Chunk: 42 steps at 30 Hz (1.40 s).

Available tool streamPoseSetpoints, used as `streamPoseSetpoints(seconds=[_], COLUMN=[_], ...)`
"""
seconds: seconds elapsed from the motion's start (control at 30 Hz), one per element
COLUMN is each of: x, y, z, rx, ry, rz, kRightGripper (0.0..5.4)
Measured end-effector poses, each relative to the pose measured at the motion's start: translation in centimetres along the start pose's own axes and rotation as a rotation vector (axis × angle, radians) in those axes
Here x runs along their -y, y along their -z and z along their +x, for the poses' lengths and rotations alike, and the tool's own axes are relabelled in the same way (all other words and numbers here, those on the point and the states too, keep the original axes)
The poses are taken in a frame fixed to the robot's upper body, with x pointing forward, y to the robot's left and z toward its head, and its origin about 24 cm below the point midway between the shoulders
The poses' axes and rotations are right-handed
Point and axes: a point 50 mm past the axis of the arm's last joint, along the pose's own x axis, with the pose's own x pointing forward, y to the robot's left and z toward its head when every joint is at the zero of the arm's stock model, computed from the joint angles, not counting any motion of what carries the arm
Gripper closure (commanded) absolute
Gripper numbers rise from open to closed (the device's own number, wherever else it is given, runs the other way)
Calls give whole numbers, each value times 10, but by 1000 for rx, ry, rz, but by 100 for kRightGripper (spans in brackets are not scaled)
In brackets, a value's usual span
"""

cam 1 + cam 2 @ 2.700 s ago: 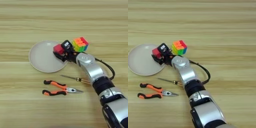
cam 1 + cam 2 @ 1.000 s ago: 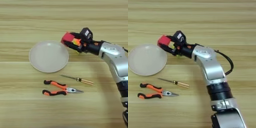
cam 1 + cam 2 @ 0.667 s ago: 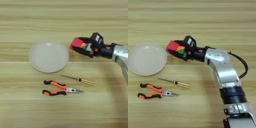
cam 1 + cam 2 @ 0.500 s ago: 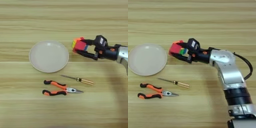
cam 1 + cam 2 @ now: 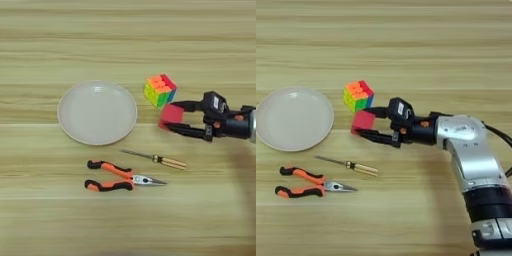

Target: Move the objects on the table

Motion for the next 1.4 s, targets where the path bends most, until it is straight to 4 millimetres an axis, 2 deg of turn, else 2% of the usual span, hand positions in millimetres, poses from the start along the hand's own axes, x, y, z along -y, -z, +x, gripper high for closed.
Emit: streamPoseSetpoints(seconds=[0.33,0.7,0.73,0.87,1.03,1.4], x=[-11,-13,-13,-18,-19,-8], y=[26,32,33,43,44,28], z=[6,6,6,7,6,3], rx=[-121,-136,-136,-181,-181,-84], ry=[-48,-40,-40,-59,-59,0], rz=[13,-4,-4,26,33,46], kRightGripper=[302,302,266,218,143,16])
